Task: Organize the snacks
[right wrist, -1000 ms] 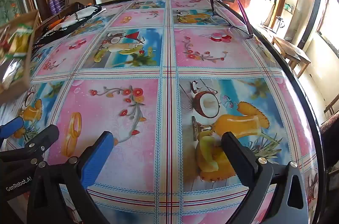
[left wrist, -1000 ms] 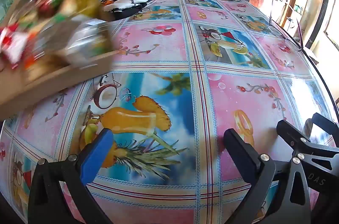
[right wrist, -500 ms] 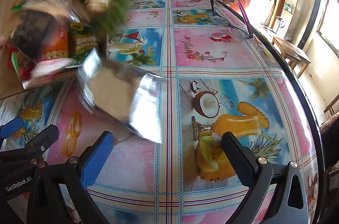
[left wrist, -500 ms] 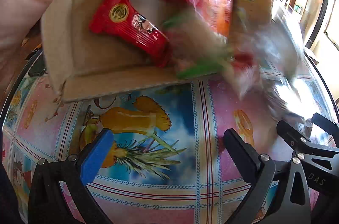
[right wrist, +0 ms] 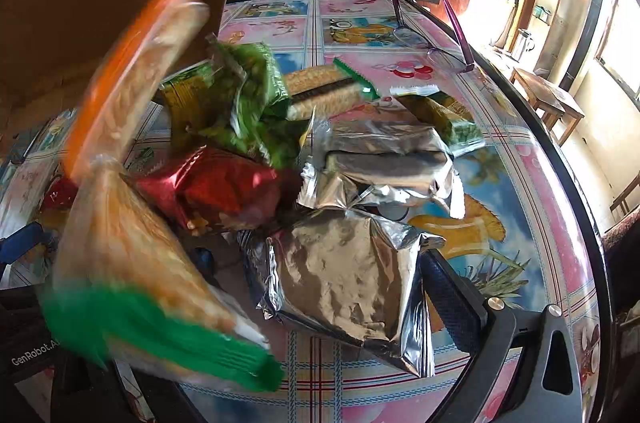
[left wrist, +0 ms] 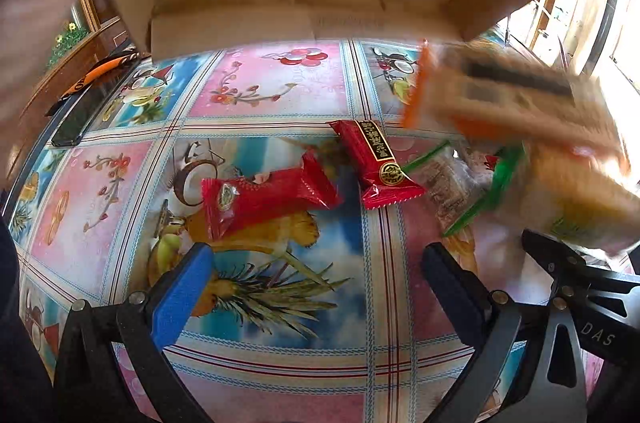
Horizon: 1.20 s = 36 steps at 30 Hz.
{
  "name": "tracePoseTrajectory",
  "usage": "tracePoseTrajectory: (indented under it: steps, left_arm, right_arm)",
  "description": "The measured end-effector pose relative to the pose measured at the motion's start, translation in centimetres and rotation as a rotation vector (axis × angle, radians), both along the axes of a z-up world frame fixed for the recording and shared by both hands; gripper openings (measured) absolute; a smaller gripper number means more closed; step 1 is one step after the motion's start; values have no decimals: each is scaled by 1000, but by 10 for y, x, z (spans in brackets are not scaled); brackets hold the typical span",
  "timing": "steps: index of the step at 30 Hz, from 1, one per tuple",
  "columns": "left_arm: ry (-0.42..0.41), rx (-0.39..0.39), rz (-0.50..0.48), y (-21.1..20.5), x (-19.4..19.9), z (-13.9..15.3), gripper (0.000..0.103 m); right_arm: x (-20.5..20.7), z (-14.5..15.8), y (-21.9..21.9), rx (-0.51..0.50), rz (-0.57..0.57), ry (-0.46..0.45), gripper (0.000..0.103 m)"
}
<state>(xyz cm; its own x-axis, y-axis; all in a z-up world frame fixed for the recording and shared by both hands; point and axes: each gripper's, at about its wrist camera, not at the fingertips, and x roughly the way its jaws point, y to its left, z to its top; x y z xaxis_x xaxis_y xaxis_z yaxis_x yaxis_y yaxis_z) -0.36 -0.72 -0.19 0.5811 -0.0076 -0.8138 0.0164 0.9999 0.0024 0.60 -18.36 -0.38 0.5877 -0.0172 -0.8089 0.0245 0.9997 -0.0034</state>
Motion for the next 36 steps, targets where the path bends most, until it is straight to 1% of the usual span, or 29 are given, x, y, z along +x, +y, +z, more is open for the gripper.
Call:
tracePoseTrajectory:
  steps: [36]
  left_arm:
    - [-11,5,0,-1,1,1,103]
  right_arm:
    - [1,0,1,11,0,8,102]
